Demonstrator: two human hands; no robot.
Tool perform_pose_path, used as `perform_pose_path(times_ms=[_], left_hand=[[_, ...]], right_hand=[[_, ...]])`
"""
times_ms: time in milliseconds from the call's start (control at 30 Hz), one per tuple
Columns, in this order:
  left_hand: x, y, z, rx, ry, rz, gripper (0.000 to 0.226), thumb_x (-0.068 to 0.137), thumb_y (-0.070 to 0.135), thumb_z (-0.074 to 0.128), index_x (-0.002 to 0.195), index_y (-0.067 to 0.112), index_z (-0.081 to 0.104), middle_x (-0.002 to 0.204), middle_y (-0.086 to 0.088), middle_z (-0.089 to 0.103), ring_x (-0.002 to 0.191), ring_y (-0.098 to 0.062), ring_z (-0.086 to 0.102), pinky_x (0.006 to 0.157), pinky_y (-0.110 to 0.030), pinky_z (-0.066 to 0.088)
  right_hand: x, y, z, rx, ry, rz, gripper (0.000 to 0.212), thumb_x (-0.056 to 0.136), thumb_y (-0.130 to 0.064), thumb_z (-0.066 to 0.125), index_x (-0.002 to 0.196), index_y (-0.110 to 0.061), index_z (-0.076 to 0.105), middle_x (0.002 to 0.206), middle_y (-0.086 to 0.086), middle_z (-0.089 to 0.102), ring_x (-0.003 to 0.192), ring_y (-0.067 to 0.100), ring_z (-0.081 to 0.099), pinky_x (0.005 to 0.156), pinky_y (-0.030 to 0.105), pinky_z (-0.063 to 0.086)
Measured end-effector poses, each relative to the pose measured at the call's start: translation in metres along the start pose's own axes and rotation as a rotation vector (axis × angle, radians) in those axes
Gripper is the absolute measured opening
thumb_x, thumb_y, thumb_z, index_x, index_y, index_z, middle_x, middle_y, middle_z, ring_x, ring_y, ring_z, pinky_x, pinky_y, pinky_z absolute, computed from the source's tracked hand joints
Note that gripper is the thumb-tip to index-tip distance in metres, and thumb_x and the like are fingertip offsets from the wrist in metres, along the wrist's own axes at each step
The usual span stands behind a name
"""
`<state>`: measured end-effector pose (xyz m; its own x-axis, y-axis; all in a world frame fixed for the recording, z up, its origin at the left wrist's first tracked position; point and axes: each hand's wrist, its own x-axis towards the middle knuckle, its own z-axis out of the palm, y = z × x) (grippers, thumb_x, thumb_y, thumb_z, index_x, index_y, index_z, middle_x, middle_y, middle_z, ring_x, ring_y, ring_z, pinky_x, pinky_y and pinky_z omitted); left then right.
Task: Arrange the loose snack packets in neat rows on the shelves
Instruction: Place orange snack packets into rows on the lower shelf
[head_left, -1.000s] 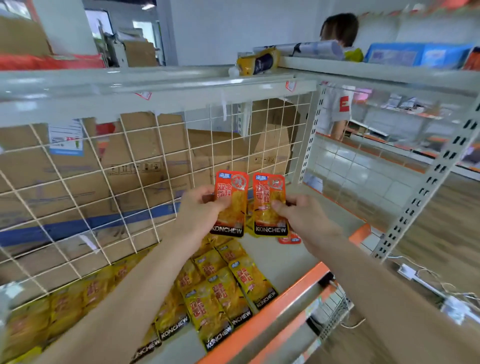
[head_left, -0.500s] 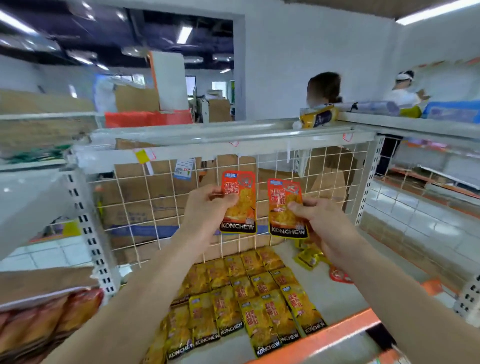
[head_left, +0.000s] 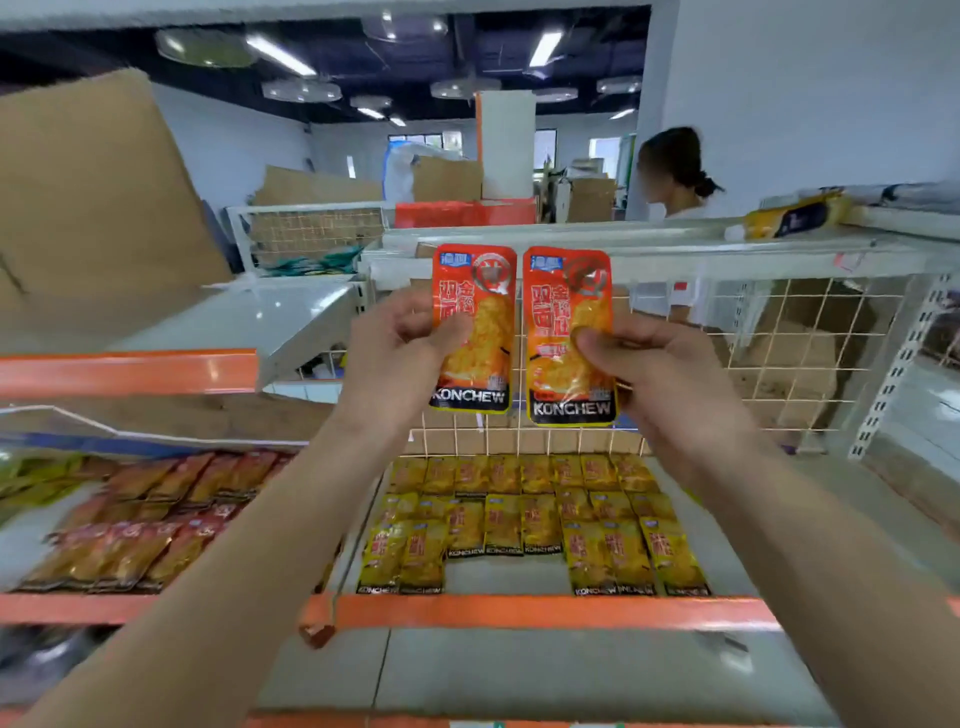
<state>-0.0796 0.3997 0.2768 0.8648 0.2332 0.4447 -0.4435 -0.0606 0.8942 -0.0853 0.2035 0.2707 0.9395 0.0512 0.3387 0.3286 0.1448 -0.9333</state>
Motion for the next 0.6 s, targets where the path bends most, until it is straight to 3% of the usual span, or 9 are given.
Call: perform_pose_path(times_ms=[133,267,333,433,600], left_hand=[[-0.032,0.018,-0.031,0.056,0.057,0.043,0.023,0.091,0.001,0.068,0.088,0.024,0.072,0.079,0.004,0.076,0.074,-0.013,0.071,0.071,-0.032,0.055],[-0.061,0.026,-0.066,0.057,0.199,0.084,0.017,0.084,0.015,0.074,0.082,0.032,0.075,0.085,-0.02,0.07,0.083,-0.028,0.062,0.088,-0.059,0.054],[-0.075,0.029,-0.082,0.04,0.247,0.099,0.011,0.082,0.02,0.075,0.084,0.031,0.075,0.089,-0.025,0.069,0.084,-0.03,0.062,0.089,-0.066,0.051],[-0.088,0.031,-0.104,0.087,0.278,0.104,0.025,0.09,0.005,0.07,0.081,0.028,0.075,0.084,-0.009,0.075,0.082,-0.028,0.068,0.084,-0.056,0.057],[-0.099,0.038,-0.15,0.084,0.341,0.104,0.019,0.091,0.003,0.067,0.085,0.021,0.07,0.079,0.002,0.076,0.075,-0.015,0.073,0.066,-0.027,0.056]], right_hand=[[-0.018,-0.002,0.026,0.035,-0.067,0.012,0.015,0.09,-0.006,0.067,0.085,-0.015,0.077,0.092,0.002,0.077,0.086,0.015,0.072,0.087,0.039,0.055],[-0.034,-0.005,0.051,0.076,-0.122,0.02,0.016,0.089,-0.007,0.068,0.083,-0.017,0.08,0.093,0.005,0.077,0.085,0.018,0.07,0.089,0.041,0.053],[-0.04,-0.004,0.065,0.074,-0.167,0.024,0.014,0.087,-0.008,0.069,0.086,-0.016,0.08,0.095,0.008,0.077,0.089,0.024,0.07,0.093,0.045,0.053],[-0.048,-0.002,0.089,0.073,-0.233,0.033,0.012,0.085,-0.011,0.071,0.09,-0.017,0.08,0.096,0.009,0.076,0.096,0.034,0.069,0.102,0.055,0.047],[-0.056,0.005,0.134,0.073,-0.346,0.018,0.017,0.087,-0.015,0.069,0.091,-0.027,0.081,0.097,0.002,0.077,0.096,0.021,0.072,0.103,0.052,0.047]])
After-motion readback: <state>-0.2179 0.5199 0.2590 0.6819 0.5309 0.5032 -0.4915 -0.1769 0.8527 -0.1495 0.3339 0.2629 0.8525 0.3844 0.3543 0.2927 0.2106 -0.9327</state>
